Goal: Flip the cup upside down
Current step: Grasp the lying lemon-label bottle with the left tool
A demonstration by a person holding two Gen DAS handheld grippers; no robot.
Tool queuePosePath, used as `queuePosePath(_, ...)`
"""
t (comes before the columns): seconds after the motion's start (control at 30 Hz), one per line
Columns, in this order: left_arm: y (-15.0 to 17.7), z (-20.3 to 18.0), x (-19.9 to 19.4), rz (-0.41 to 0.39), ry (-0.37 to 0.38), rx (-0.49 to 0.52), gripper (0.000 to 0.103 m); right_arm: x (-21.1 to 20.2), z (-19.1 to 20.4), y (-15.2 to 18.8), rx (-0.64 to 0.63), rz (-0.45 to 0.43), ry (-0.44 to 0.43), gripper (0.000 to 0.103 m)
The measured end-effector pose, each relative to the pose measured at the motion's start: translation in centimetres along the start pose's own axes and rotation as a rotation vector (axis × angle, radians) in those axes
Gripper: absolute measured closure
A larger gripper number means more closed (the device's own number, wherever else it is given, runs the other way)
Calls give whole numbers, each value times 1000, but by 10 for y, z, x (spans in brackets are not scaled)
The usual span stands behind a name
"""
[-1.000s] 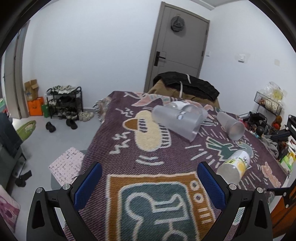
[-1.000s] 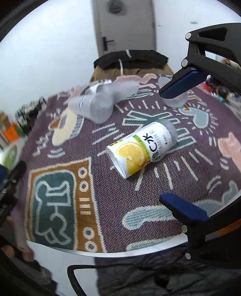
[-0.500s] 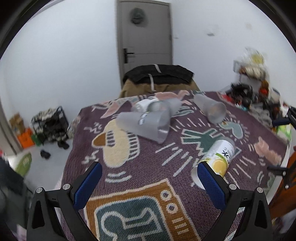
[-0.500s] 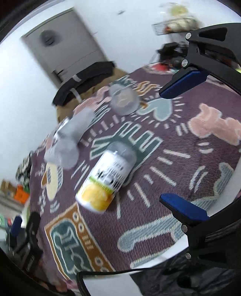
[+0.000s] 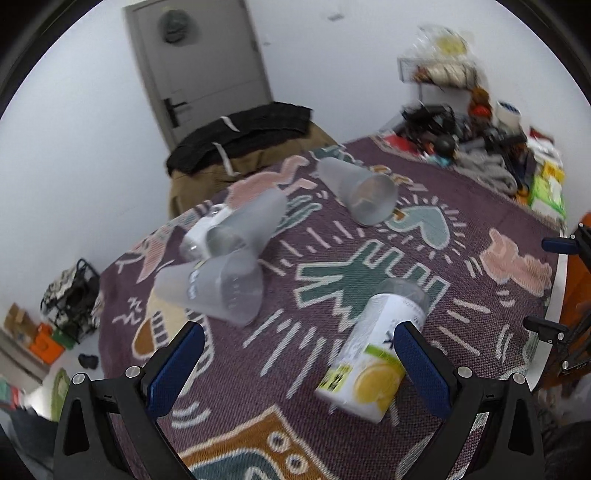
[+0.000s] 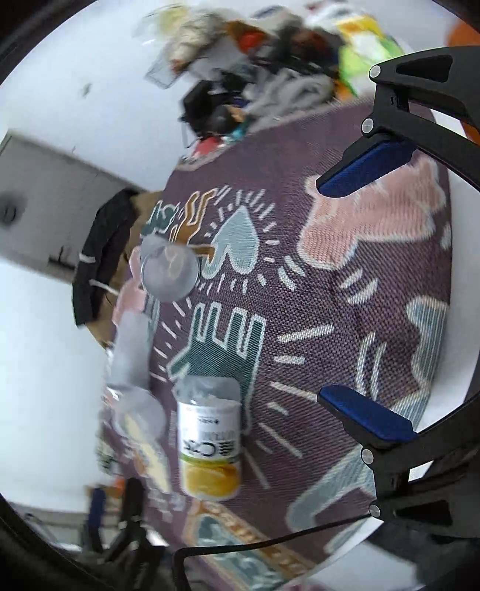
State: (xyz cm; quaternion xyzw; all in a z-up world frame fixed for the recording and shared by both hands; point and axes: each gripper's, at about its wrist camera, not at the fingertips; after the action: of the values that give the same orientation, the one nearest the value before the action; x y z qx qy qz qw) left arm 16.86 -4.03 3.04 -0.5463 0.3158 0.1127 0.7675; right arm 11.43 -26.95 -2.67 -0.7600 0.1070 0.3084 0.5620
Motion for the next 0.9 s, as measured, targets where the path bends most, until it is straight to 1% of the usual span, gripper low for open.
queuePosePath(0.07, -10, -10, 10, 33, 35, 47, 2, -2, -2, 5, 56, -31, -6, 1)
queuePosePath(0.2, -24, -28, 25, 90, 52, 123, 3, -4, -5, 13, 125, -84, -4, 1)
queuePosePath(0.33, -31, -47, 45, 159, 96, 190, 4, -9, -19, 19, 203, -145, 53, 1)
queuePosePath(0.4, -32, -54, 59, 211, 107, 207, 8, -13, -28, 25, 252, -175, 83, 1)
queuePosePath(0.5, -34, -67, 76, 283, 137, 238, 9, -13, -37, 30, 275, -178, 79, 1)
queuePosePath(0.77, -31, -98, 111, 426, 173, 335, 10, -6, -49, 40, 311, -172, 70, 1)
queuePosePath(0.87, -27, -102, 125, 479, 190, 339, 10, -6, -49, 41, 307, -174, 63, 1)
queuePosePath(0.9, -26, -102, 129, 495, 186, 338, 12, -6, -49, 41, 305, -176, 63, 1)
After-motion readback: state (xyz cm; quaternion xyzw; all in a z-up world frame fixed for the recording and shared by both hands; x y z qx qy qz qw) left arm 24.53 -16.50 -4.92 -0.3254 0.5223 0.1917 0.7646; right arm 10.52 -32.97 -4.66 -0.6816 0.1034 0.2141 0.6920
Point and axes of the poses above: each gripper's, at about its wrist camera, not at the fingertips, and x roughly the way its jaws point, z to its left, y to its underside, and after that the axes turned 8 degrees about -z, right-handed
